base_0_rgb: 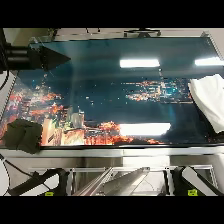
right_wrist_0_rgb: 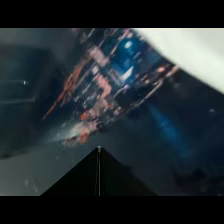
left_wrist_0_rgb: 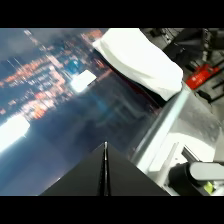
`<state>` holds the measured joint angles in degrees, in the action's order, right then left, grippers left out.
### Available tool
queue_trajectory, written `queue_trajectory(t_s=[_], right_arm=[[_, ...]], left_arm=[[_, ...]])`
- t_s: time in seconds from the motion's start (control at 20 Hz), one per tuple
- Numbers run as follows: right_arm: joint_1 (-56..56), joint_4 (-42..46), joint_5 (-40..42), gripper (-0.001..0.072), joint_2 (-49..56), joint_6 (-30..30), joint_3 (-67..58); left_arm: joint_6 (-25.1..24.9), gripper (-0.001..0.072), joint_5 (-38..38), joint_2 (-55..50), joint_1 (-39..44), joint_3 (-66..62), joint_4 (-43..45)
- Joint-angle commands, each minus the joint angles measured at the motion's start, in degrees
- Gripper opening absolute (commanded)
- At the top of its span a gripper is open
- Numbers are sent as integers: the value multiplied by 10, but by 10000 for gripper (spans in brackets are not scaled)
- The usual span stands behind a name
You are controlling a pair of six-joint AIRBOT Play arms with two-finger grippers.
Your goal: Fold the shirts.
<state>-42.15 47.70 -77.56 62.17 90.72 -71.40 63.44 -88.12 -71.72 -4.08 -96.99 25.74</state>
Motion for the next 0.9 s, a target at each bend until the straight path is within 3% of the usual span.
queue_trajectory(t_s=[0.0, 0.25, 0.4, 0.85], right_arm=[[152, -28, 42, 11, -60, -57, 93], [404, -30, 71, 12, -240, -89, 335], [493, -29, 103, 14, -295, -89, 406], [499, -30, 114, 13, -263, -113, 407]], left_arm=[[2, 9, -11, 59, 31, 114, 2], [1, 10, 86, 209, 113, 435, 2], [15, 10, 137, 281, 151, 577, 1], [33, 11, 191, 359, 155, 632, 1]])
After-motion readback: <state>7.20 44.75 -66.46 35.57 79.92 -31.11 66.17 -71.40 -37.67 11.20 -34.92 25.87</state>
